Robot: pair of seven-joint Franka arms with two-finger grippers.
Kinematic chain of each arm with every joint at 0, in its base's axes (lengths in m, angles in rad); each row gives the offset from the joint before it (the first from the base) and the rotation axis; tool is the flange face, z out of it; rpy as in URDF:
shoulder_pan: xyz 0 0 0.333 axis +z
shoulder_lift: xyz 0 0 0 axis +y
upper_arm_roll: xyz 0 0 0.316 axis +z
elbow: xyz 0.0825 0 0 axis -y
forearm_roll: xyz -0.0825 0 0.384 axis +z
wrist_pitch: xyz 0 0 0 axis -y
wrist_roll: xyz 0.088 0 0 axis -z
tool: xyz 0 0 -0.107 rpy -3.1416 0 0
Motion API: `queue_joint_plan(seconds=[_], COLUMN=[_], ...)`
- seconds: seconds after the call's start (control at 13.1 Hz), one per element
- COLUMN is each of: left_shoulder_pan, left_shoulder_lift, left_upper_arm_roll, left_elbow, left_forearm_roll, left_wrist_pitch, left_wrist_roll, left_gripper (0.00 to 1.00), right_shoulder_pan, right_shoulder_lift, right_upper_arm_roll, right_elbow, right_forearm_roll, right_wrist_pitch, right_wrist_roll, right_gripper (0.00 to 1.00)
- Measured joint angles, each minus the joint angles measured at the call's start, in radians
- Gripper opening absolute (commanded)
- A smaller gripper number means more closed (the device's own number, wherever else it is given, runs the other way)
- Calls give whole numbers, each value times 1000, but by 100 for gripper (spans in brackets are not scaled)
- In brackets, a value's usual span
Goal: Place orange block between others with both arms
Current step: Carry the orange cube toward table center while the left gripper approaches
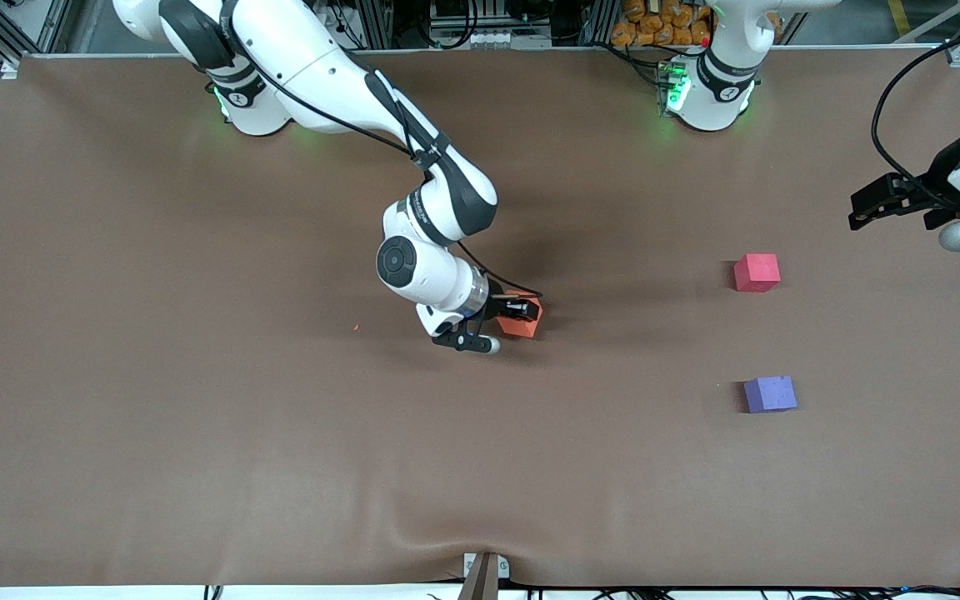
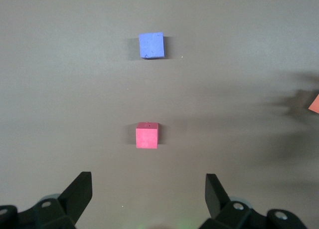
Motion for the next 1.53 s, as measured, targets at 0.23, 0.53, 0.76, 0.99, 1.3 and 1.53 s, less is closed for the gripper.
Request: queue_joint_plan(seconds=[0.23, 0.53, 0.76, 0.99, 1.3, 1.53], left_shoulder_pan=[-1, -3, -6, -39, -127, -210], left_shoulder_lift=[0, -1, 5, 44, 130, 205], left_upper_arm_roll=[-1, -4, -4, -17, -62, -78], left_elbow=[0, 7, 3, -1, -3, -5], left_forearm_roll=[0, -1, -3, -6, -7, -7], left_wrist_pitch=[0, 0, 8, 42, 123, 211], left_wrist_roll=[0, 0, -2, -81, -332, -558], left_gripper=[100, 100, 100, 100, 100, 100], right_shoulder_pan=[1, -9, -50, -141, -296, -411], right_shoulder_lift=[0, -2, -37, -126, -289, -394], right_upper_arm_roll=[-7, -25, -30, -35, -34, -18], right_elbow=[0, 15, 24, 33, 41, 42], right_forearm_roll=[0, 0, -19, -190, -401, -424], right_wrist_pitch=[0, 2, -75, -341, -688, -885], right_wrist_roll=[0, -1, -3, -3, -15, -105], right_gripper=[100, 100, 100, 100, 100, 100])
